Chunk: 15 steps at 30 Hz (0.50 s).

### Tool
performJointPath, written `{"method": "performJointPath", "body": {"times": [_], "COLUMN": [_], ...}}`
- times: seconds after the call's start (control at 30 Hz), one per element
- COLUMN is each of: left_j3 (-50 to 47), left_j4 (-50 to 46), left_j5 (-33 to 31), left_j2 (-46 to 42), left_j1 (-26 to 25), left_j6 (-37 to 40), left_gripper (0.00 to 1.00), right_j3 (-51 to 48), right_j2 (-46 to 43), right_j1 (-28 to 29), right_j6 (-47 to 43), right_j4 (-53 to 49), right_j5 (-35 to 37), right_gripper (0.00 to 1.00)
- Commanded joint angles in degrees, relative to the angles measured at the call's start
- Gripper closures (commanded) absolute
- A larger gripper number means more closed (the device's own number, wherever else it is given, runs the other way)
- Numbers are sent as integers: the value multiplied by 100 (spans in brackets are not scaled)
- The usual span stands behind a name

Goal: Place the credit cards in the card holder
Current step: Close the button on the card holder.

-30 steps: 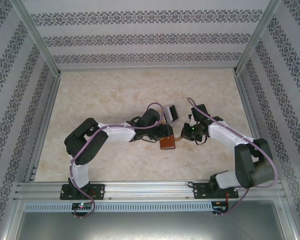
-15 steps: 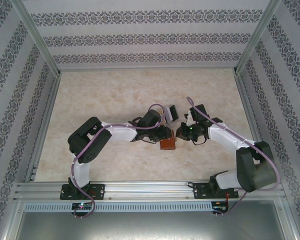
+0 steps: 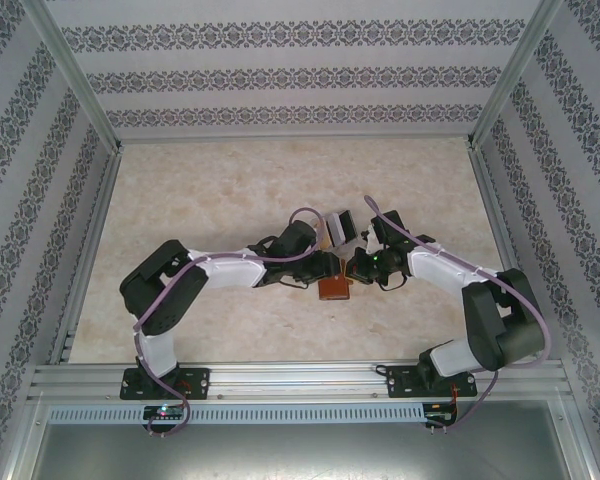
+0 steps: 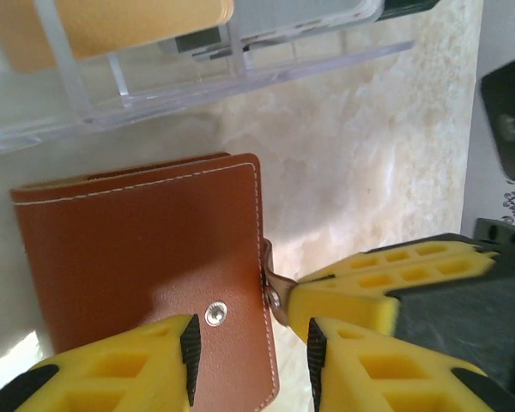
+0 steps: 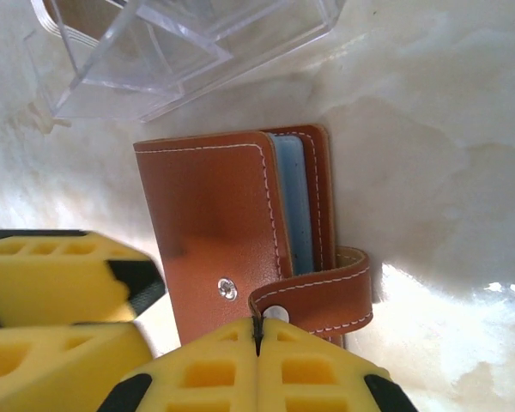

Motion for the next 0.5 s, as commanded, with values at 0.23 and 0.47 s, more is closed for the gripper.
{"method": "performJointPath", "body": {"times": [0.23, 0.47], "left_j3": [-150, 203], "left_j4": [-994, -1331], "left_j5": [-662, -606], "left_j2": [-280, 117], "left_j1": [-67, -74], "left_j6": [206, 357], "left_gripper": [61, 60], "right_j3": [120, 149], "right_j2": [77, 98], "right_j1": [46, 55], "right_j6": [60, 51], "right_j4": [-74, -88], "right_j5": [34, 24], "right_gripper": [100, 100]}}
